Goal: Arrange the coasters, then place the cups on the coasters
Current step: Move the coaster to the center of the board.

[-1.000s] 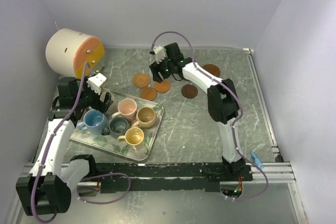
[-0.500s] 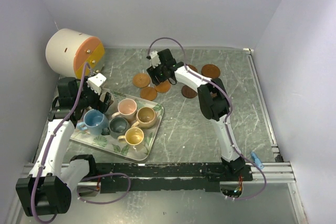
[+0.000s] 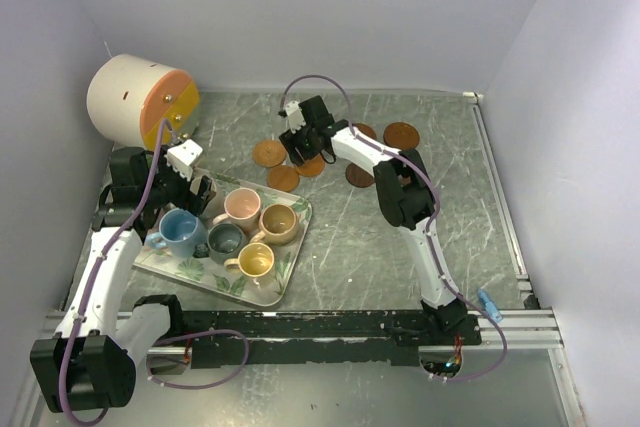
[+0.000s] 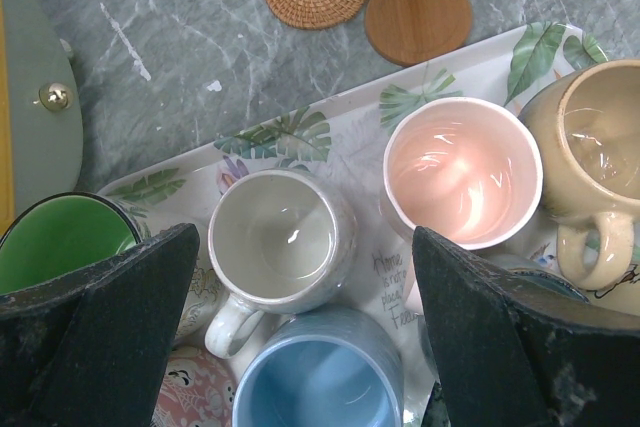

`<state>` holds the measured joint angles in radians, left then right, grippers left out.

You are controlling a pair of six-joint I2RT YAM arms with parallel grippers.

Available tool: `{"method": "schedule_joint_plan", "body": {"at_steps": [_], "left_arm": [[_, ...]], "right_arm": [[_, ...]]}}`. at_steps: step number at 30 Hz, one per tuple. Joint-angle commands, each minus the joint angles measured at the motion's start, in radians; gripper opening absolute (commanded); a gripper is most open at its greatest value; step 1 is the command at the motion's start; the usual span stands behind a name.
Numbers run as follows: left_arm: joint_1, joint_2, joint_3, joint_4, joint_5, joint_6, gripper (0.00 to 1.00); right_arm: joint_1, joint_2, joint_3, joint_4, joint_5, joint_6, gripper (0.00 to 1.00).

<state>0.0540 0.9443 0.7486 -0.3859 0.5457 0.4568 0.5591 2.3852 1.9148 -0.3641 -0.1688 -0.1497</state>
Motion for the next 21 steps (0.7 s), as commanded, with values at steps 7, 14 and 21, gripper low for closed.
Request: {"method": "schedule_joint_plan", "body": {"at_steps": [7, 14, 21], "left_arm": [[-0.008, -0.003, -0.002, 0.028, 0.022, 0.013, 1.0], [-0.007, -0.006, 0.003, 0.018, 0.028, 0.012, 1.0], [-0.007, 0.0, -0.003, 0.02, 0.025, 0.016, 0.99]], "right_arm": [[-0.019, -0.104, -0.206, -0.058, -0.01, -0.041, 0.58], [-0.031, -0.252, -0.43, -0.055, -0.075, -0.071, 0.54], [-0.032, -0.358, -0.548, -0.039, -0.118, -0.107, 0.54]]}}
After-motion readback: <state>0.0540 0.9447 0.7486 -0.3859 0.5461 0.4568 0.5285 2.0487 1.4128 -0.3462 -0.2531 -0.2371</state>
